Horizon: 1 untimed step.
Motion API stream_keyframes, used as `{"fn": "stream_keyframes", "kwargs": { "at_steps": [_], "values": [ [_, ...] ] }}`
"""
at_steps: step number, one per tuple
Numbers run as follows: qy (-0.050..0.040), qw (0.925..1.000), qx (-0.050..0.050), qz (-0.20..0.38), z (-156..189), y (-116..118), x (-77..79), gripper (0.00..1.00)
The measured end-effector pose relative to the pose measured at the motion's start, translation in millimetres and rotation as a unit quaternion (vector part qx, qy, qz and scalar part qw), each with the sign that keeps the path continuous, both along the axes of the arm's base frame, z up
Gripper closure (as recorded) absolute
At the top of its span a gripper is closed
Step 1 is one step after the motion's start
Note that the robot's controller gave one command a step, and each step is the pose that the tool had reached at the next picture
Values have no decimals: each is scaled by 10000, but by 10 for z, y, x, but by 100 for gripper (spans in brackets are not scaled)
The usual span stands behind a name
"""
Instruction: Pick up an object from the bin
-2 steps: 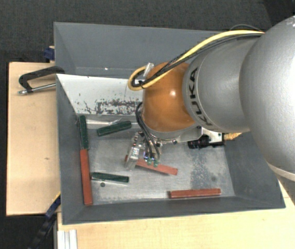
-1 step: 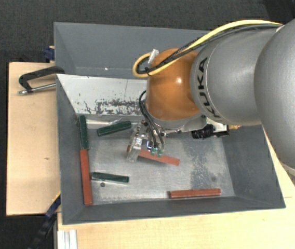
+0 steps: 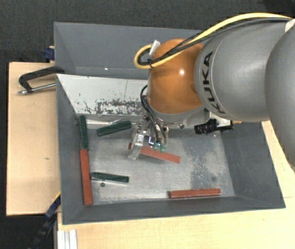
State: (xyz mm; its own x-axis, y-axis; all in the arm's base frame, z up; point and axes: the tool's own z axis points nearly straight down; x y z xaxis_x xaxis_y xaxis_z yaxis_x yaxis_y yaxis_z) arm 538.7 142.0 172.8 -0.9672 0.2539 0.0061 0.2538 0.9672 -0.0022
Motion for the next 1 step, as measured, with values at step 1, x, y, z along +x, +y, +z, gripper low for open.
{"fn": "stream_keyframes", "kwargs": {
  "at_steps": [1],
  "values": [
    [-55,10000,14,1,553,-30,86,100]
  ]
}}
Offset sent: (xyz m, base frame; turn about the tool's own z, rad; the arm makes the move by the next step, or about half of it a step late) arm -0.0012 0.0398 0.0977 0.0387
